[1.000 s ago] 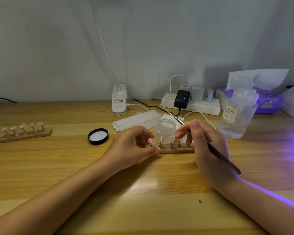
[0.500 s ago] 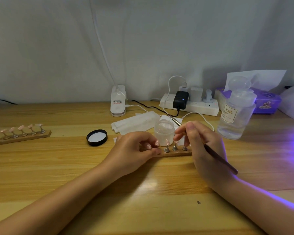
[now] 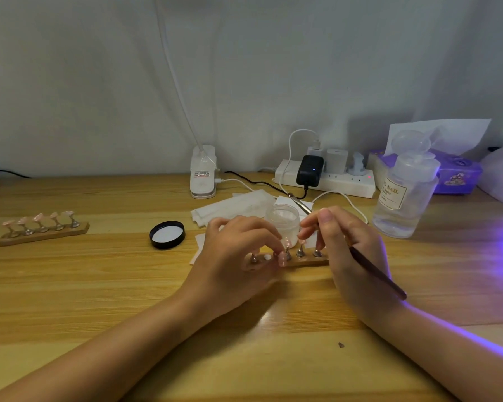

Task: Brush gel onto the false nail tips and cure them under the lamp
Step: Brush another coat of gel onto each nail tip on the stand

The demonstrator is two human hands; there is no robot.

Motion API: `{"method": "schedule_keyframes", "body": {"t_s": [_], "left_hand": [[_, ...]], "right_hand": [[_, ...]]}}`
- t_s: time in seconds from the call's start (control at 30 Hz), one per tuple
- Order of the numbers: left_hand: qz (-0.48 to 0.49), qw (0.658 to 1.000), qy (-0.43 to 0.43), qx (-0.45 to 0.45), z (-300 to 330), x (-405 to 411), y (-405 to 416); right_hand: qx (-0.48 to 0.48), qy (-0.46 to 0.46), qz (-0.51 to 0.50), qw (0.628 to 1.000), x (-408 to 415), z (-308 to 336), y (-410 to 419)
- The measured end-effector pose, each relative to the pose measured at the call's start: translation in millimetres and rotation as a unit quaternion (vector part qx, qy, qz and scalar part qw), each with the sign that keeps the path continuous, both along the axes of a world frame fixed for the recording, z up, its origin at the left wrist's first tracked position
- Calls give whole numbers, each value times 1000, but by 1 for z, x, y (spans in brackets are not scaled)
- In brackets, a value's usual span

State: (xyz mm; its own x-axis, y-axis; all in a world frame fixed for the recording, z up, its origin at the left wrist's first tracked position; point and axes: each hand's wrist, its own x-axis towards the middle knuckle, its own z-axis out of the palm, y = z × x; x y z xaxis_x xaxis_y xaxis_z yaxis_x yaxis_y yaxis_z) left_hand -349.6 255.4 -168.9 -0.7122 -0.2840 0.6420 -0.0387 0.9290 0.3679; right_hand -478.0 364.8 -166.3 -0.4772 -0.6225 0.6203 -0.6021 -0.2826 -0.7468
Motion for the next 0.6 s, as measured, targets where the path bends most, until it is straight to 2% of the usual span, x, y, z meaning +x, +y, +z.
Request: {"method": "schedule_keyframes", "body": {"t_s": [0.2, 0.37, 0.53, 0.6], "left_hand": [[-38, 988, 119, 90, 6, 7, -5], [-36, 967, 131, 217, 7, 7, -8], [-22, 962, 128, 240, 7, 5, -9], [-22, 963, 128, 236, 7, 4, -9]], "right_hand": [[-12, -36, 12, 999, 3, 5, 2], [-28, -72, 27, 997, -2, 9, 4], [19, -112, 14, 993, -20, 35, -5], [52, -82, -7, 995, -30, 41, -11]]}}
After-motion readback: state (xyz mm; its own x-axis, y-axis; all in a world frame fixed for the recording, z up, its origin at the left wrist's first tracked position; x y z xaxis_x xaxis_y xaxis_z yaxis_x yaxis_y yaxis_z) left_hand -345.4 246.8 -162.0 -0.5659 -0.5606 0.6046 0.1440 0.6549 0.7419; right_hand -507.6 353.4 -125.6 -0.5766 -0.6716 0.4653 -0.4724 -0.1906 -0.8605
